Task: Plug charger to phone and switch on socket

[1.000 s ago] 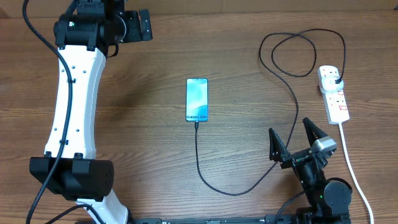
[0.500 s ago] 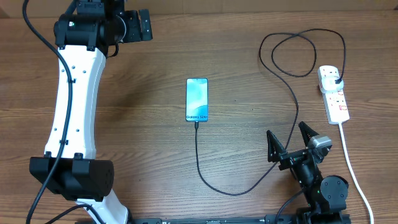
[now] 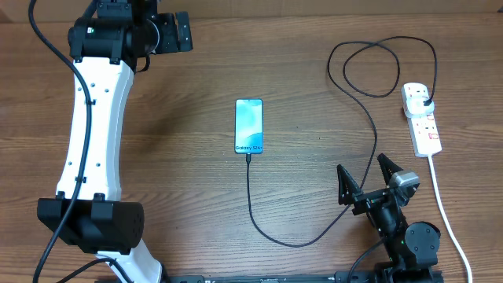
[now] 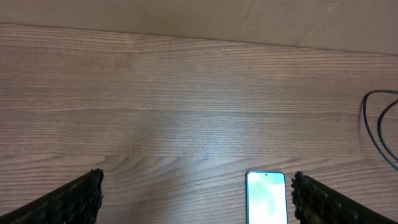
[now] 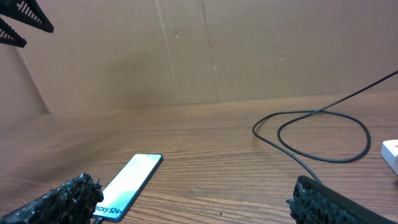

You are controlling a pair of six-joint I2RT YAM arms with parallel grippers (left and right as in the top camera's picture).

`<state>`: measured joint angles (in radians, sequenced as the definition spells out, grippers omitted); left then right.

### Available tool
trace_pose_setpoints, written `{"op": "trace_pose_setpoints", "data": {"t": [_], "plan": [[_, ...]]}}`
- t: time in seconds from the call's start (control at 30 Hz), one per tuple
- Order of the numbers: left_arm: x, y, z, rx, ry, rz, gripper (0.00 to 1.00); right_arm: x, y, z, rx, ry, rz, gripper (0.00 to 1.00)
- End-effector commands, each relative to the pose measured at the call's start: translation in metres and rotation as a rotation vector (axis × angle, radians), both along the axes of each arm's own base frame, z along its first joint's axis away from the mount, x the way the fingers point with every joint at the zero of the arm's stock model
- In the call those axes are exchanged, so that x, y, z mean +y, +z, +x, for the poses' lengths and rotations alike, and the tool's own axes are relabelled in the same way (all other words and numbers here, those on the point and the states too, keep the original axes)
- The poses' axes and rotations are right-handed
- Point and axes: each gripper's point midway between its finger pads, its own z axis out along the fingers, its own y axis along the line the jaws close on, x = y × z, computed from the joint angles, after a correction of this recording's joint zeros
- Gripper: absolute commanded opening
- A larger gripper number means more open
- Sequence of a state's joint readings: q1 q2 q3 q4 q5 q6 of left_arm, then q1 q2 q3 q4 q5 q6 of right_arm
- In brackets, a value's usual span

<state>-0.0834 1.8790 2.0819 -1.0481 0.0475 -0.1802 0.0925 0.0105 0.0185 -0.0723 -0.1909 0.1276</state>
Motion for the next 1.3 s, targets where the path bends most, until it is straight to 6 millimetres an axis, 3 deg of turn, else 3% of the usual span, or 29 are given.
{"op": "trace_pose_setpoints", "data": {"t": [0.0, 0.8, 1.0, 1.1, 1.27], "plan": [[-0.001, -0.002, 0.001, 0.002, -0.007, 0.008, 1.00, -0.001, -0.003, 0.000, 0.002, -0.007, 0.005, 1.00], [0.001, 0.003, -0.004, 0.000, -0.007, 0.018, 1.00, -0.001, -0.003, 0.000, 0.002, -0.007, 0.005, 1.00], [0.039, 0.011, -0.066, 0.049, 0.082, 0.158, 1.00, -0.001, -0.003, 0.000, 0.002, -0.007, 0.005, 1.00], [0.058, -0.002, -0.093, 0.039, 0.130, 0.174, 1.00, -0.001, -0.003, 0.000, 0.002, -0.007, 0.005, 1.00], [0.082, -0.036, -0.161, 0.097, 0.194, 0.179, 1.00, -0.001, -0.003, 0.000, 0.001, -0.007, 0.005, 1.00]]}}
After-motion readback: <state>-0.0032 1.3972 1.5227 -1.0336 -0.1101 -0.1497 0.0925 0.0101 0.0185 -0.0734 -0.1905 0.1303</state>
